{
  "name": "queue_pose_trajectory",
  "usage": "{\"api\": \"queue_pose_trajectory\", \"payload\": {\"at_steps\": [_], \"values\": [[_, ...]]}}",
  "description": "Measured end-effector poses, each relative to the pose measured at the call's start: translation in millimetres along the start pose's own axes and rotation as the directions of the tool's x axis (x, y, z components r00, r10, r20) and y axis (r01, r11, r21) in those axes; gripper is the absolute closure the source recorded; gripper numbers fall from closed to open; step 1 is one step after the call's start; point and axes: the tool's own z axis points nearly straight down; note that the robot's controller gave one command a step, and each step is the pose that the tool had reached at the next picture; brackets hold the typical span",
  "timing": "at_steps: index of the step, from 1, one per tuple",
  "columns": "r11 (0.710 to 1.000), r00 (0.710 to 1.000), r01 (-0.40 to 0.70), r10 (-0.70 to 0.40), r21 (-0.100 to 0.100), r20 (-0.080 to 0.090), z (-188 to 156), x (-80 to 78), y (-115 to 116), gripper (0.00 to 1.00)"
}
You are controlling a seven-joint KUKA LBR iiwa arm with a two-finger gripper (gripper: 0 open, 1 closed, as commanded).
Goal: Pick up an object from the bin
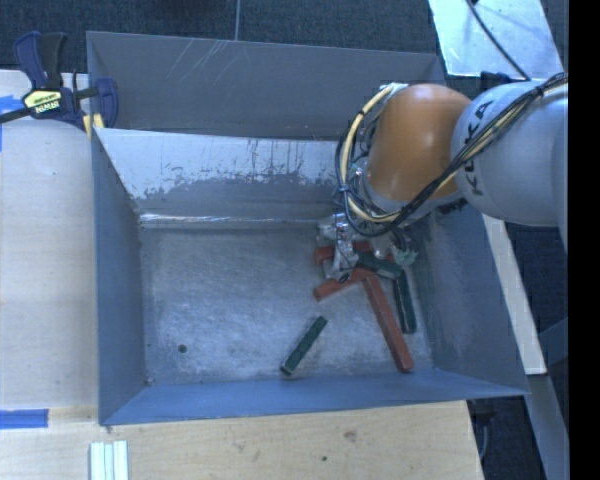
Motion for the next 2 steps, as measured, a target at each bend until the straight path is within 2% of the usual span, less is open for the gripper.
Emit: {"api": "queue_pose_trajectory", "payload": {"at_steps": [1,2], "values": [[0.929,0.929,0.371,-0.371,-0.003,0.002,4.6,-5.8,-31.5,1.0],[0.914,0.914,0.405,-0.405,0.004,0.004,-139.5,1.1,-28.8,1.0]]}}
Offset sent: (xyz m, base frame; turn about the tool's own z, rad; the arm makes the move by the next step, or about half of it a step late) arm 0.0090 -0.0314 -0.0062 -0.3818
